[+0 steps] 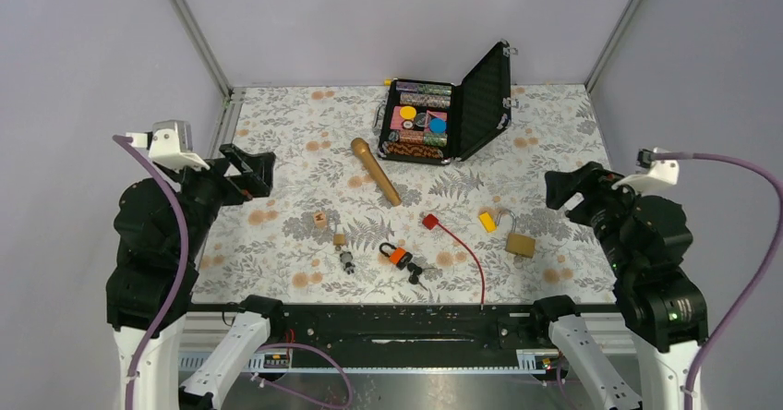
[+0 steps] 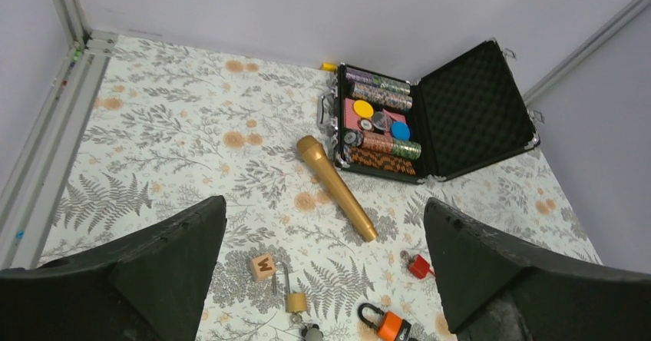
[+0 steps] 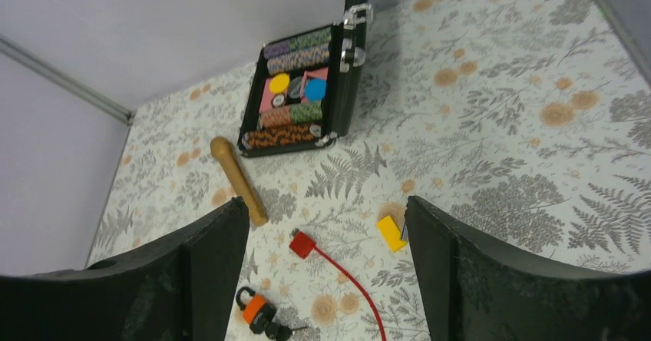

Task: Lock with the key
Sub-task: Pick up the lock from the center of the board.

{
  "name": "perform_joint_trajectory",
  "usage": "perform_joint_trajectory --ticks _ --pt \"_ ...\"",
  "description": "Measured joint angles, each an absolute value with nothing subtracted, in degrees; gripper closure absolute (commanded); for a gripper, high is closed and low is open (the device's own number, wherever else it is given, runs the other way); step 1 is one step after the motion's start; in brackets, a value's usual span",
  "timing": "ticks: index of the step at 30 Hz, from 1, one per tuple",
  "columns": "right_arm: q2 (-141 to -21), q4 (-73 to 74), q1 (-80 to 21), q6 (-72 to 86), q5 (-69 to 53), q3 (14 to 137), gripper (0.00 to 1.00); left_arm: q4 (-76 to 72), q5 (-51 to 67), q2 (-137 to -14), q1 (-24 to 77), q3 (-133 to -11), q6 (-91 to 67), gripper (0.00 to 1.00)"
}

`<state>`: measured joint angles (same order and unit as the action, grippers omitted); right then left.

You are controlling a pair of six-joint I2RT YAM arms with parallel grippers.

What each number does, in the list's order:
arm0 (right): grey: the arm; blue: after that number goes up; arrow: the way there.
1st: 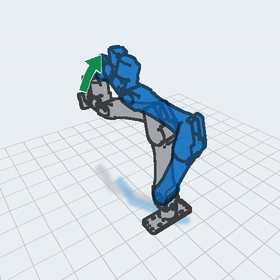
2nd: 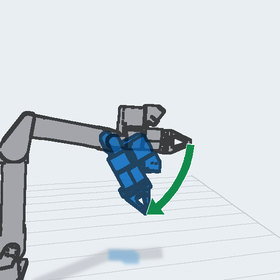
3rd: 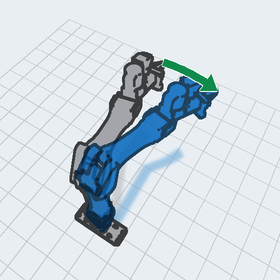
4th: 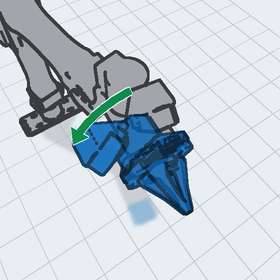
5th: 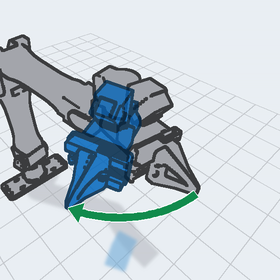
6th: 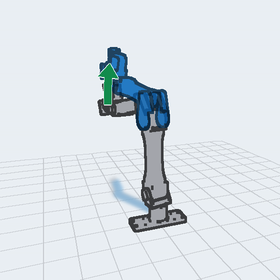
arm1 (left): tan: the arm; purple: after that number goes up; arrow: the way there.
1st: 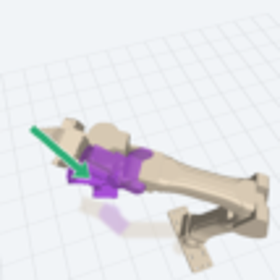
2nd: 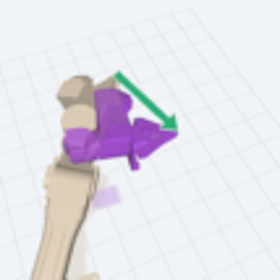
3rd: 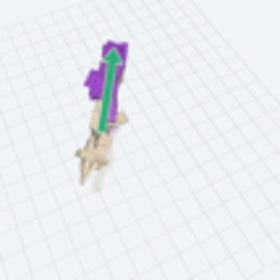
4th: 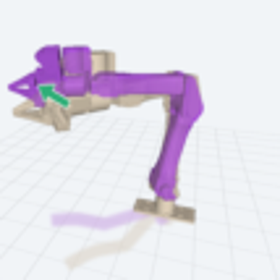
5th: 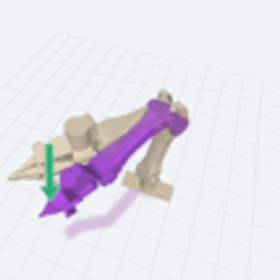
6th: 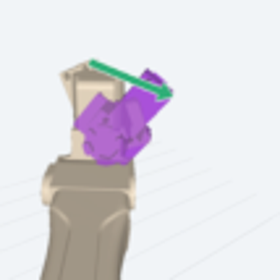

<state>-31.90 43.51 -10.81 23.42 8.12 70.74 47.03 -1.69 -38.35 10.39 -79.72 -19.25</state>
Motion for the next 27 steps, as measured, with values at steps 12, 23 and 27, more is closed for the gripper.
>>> perform_joint_trajectory --ticks 12,23,27 --pt "-39.4 37.3 -11.6 23.9 -8.6 55.6 0.27 43.1 5.6 -33.9 10.4 -67.8 -18.9 0.01" --pt "-54.9 25.6 -39.9 30.0 0.4 40.1 0.06 42.2 20.0 -29.1 10.3 -49.9 -21.7 0.01" --pt "-66.6 21.1 -49.9 30.4 5.5 41.0 0.01 43.4 19.7 -27.5 10.3 -49.6 -22.3 0.01"
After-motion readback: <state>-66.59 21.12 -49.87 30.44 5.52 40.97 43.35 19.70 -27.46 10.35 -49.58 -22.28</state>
